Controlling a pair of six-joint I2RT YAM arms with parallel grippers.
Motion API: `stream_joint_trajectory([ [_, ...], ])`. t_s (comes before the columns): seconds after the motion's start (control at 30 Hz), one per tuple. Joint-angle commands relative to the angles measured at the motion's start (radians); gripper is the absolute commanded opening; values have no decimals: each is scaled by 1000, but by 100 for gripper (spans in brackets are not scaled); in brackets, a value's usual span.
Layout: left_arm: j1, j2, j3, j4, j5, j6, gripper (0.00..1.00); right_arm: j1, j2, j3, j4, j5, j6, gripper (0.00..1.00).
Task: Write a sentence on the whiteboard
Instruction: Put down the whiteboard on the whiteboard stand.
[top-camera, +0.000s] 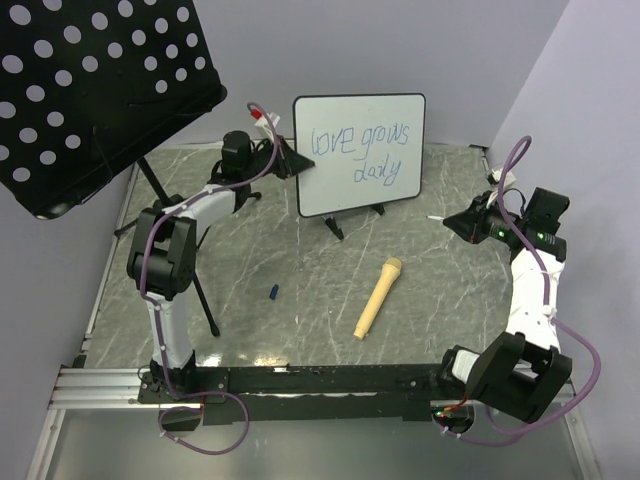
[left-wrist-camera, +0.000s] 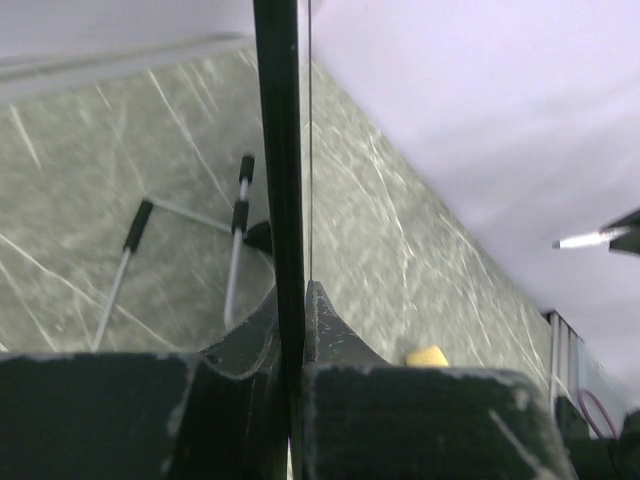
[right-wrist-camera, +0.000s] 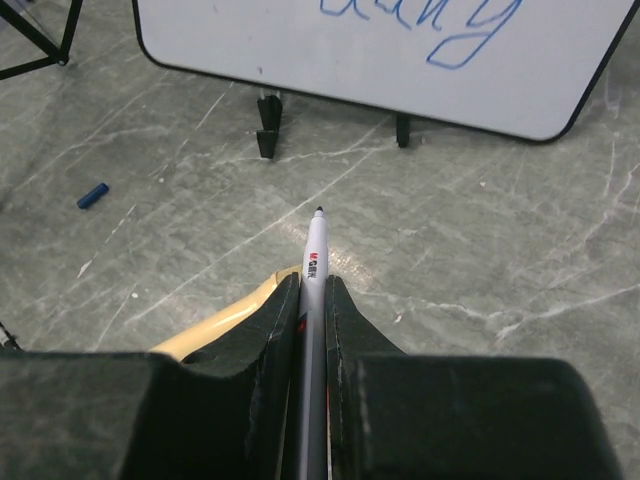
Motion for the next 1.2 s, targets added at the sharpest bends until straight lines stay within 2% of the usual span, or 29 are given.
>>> stream_joint_trajectory([
  [0.0,8,-13,113,97,-70,43,1,-8,6,1,5,-37,-23,0],
  [0.13,8,-11,129,51,-84,80,1,-8,12,-1,7,-38,-24,0],
  [0.37,-25,-19,179,16,-145,38,1,-6,21,-1,0,-43,-30,0],
  [0.67,-58,-135,60,39,-305,110,1,-8,20,-4,2,-49,-30,0],
  [0.87,-59,-169,15,34,-317,139,1,-8,17,-5,0,-50,-30,0],
  [1.17,-41,-263,-221,178,-325,104,1,-8,14,-7,2,-54,-27,0],
])
